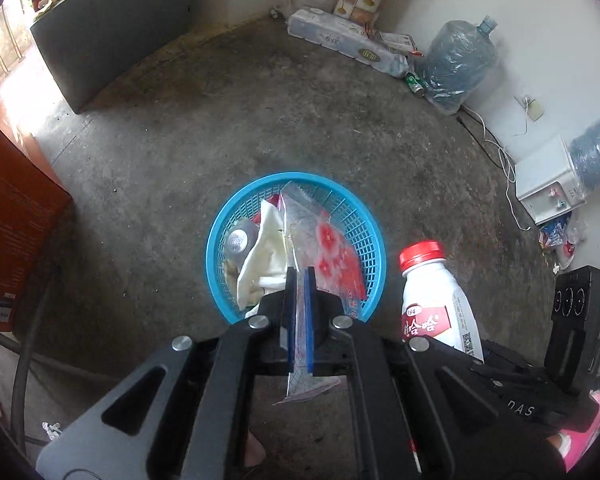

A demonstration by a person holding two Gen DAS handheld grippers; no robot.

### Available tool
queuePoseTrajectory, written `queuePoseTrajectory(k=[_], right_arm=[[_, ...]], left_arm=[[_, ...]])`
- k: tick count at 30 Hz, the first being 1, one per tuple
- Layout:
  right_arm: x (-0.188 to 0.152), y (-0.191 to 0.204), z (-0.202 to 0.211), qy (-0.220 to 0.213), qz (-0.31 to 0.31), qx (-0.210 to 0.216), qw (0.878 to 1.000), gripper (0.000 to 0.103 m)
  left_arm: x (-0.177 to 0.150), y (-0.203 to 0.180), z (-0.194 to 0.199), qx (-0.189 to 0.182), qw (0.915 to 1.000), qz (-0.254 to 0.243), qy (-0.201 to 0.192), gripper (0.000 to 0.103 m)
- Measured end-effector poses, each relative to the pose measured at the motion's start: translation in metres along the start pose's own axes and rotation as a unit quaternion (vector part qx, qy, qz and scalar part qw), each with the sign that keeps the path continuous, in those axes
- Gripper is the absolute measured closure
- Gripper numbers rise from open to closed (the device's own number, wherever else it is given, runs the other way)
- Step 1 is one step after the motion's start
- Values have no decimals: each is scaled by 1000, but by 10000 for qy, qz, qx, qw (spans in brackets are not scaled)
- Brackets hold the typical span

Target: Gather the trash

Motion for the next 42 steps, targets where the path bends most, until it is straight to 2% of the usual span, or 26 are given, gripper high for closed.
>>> queuePoseTrajectory(k=[2,4,6,7,10,14,18,23,26,30,32,33,35,37,39,42], right_arm=[[20,4,-24,100,96,-73,9999,43],[39,4,-52,157,313,-360,9987,37],[49,-5,-75,265,287,-697,9968,36],[50,-11,-82,292,221,-826,9959,36],[48,-17,-78,105,111,-795,9967,36],[31,-27,-53,-124,91,-728,9972,37],[4,-31,-11,-416,119,-618,9971,36],[-28,-30,53,-874,258,-550,9943,36],[-46,-12,97,-1273,581,-549,9886,36],[-74,31,168,-2162,1212,-661,9665,19],[-89,56,204,-2742,1547,-752,9462,8],[-97,68,221,-3045,1678,-775,9344,6],[-114,94,251,-3563,1907,-797,9112,6],[-131,117,270,-3804,2188,-723,8957,6],[-148,137,280,-3830,2448,-635,8885,6],[-175,160,290,-3939,2703,-689,8758,6]], left_arm=[[8,8,-26,105,9997,31,197,95],[11,18,-45,317,9988,64,367,66],[9,28,-51,474,9978,165,437,64],[8,30,-49,386,9980,239,429,64],[6,34,-33,136,9986,360,357,64],[7,26,7,-65,9996,279,70,62],[1,9,63,-200,9993,12,-324,57],[-23,-18,145,-313,9945,-327,-940,48],[-49,-30,200,-345,9889,-462,-1372,41],[-95,-36,269,-151,9790,-570,-1949,22],[-121,-35,303,84,9726,-527,-2263,16],[-134,-32,317,196,9694,-461,-2402,11],[-161,-24,344,371,9623,-222,-2687,10],[-186,-16,370,461,9521,13,-3022,9],[-211,-8,391,557,9428,235,-3279,9],[-246,9,412,1008,9269,663,-3555,9]])
Point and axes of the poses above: each gripper's, at about its wrist camera, not at the fingertips, and z roughly against the way its jaws point, y to its left, x to its top, the point moved 9 cm from there along -z, roughly the way its jaws point, and after that the axes turned 13 degrees about -x, right-handed, at the moved point
